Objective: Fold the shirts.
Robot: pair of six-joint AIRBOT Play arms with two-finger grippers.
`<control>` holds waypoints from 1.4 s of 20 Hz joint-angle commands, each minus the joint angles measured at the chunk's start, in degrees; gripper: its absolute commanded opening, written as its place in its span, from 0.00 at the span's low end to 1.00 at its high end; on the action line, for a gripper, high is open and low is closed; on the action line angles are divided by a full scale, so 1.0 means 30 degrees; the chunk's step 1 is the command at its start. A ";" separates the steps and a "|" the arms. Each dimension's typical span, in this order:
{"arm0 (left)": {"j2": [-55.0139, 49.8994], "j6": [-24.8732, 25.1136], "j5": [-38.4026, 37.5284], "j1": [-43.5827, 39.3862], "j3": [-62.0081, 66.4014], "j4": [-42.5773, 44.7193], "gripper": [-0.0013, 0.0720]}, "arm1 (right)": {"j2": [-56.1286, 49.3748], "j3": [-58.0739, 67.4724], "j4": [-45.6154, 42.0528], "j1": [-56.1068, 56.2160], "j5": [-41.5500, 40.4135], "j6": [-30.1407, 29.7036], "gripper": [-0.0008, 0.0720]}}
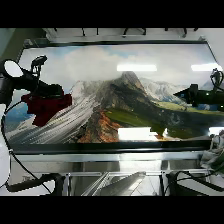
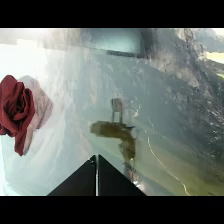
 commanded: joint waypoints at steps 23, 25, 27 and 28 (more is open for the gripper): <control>-0.9406 0.0393 0.3898 0.6499 0.0007 -0.2696 0.92 | 0.0007 -0.0007 0.0000 -0.0015 0.0000 0.0007 0.04; -0.9530 0.0393 0.3599 0.6164 0.0007 -0.2696 0.54 | 0.0007 -0.0007 0.0000 -0.0015 0.0000 0.0007 0.04; -0.9369 0.0466 0.3155 0.6040 0.0007 -0.2710 0.04 | 0.0007 -0.0007 0.0000 -0.0015 0.0007 0.0000 0.04; -0.9194 0.0503 0.3235 0.5931 0.0007 -0.2667 0.04 | 0.0007 -0.0007 0.0000 -0.0015 0.0000 0.0007 0.04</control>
